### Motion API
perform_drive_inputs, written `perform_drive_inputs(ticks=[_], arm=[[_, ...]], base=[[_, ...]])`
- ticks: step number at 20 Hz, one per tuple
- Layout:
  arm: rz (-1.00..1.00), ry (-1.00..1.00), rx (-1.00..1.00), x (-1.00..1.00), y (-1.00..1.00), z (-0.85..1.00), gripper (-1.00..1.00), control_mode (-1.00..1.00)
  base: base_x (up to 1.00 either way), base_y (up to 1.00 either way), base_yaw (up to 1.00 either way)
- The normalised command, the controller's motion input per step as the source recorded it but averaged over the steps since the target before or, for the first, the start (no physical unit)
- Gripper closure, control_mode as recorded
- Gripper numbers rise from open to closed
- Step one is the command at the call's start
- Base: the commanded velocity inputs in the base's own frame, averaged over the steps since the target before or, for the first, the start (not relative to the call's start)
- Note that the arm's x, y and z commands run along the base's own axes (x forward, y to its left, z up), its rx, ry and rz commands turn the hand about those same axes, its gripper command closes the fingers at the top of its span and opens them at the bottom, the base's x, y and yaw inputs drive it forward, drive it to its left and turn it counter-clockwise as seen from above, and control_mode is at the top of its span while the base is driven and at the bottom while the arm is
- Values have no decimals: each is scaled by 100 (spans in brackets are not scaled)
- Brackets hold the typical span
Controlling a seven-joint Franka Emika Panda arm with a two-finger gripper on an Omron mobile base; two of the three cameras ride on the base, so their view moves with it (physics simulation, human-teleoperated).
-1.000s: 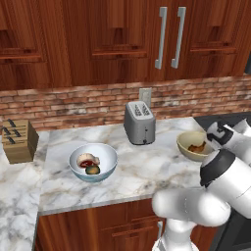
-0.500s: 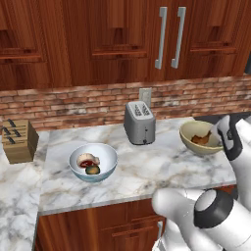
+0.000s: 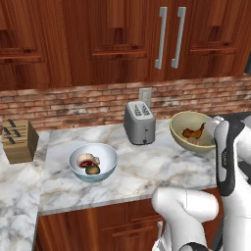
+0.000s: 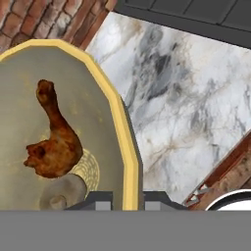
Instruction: Place the bowl containing the garlic and chicken drumstick in the microwave. Close the microwave door and press the start button to microwave the meal.
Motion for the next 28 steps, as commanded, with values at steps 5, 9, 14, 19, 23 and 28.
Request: perform_drive_inputs(ticks=[5, 9, 14, 19, 23, 28], arm=[[14, -4, 0, -48, 69, 58, 100, -100], [21, -6, 0, -61, 54, 54, 100, -100], [6, -1, -2, -26, 6, 50, 100, -100], [0, 0, -10, -26, 10, 22, 100, -100], [0, 1, -6, -7, 4, 6, 100, -100], [0, 2, 0, 0, 0, 0, 100, -100]], base=[[0, 0, 0], [0, 0, 0], [0, 0, 0], [0, 0, 0], [0, 0, 0], [0, 0, 0]])
